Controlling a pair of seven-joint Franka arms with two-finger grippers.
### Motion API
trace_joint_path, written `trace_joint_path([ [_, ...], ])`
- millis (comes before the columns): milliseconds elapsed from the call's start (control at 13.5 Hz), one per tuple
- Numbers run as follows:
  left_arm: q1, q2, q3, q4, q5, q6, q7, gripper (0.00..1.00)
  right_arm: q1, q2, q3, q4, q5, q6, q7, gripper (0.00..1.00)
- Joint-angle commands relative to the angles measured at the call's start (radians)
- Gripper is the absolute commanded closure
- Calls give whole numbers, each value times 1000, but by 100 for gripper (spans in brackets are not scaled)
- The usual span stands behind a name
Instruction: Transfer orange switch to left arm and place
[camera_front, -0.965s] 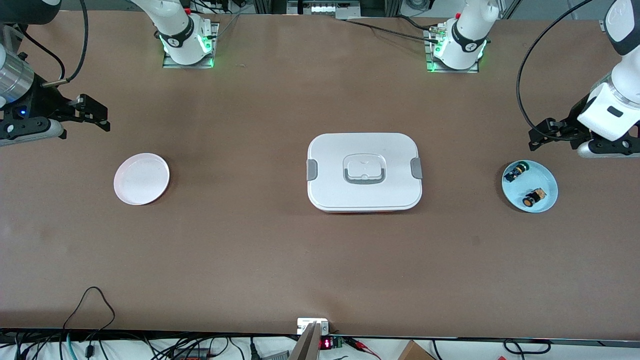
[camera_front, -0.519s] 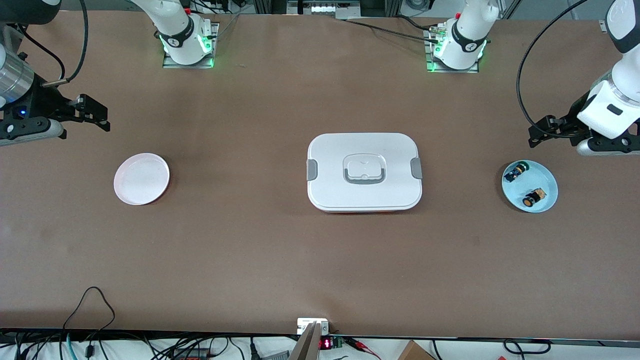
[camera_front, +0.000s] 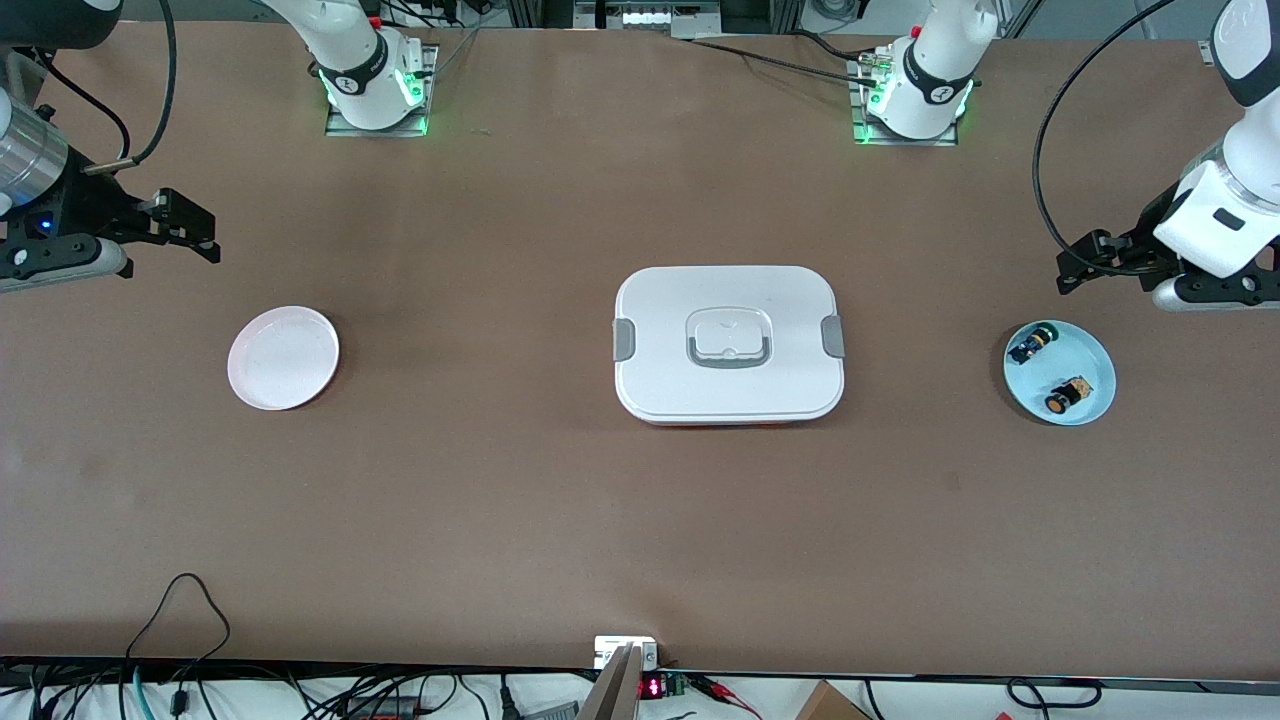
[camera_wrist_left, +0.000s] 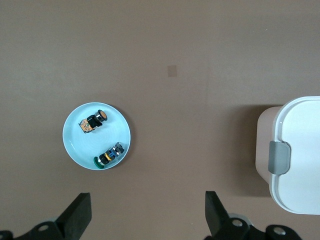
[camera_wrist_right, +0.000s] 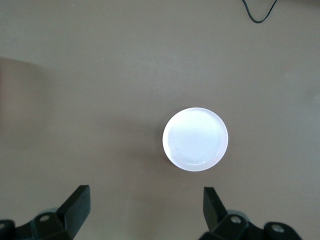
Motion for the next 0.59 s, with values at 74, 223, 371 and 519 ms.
trace_joint_path([
  [74,-11,-14,6,-1,8,-15,-1,0,-6,9,-4,20,17,-6,3,0],
  [223,-12,-11,6,8,8,-13,-1,0,-6,10,-4,20,17,-6,3,0],
  [371,-17,3,6,19,10,-15,2,0,-5,9,-4,20,17,-6,3,0],
  [519,-18,3,6,19,10,-15,2,0,-6,9,-4,20,17,-6,3,0],
])
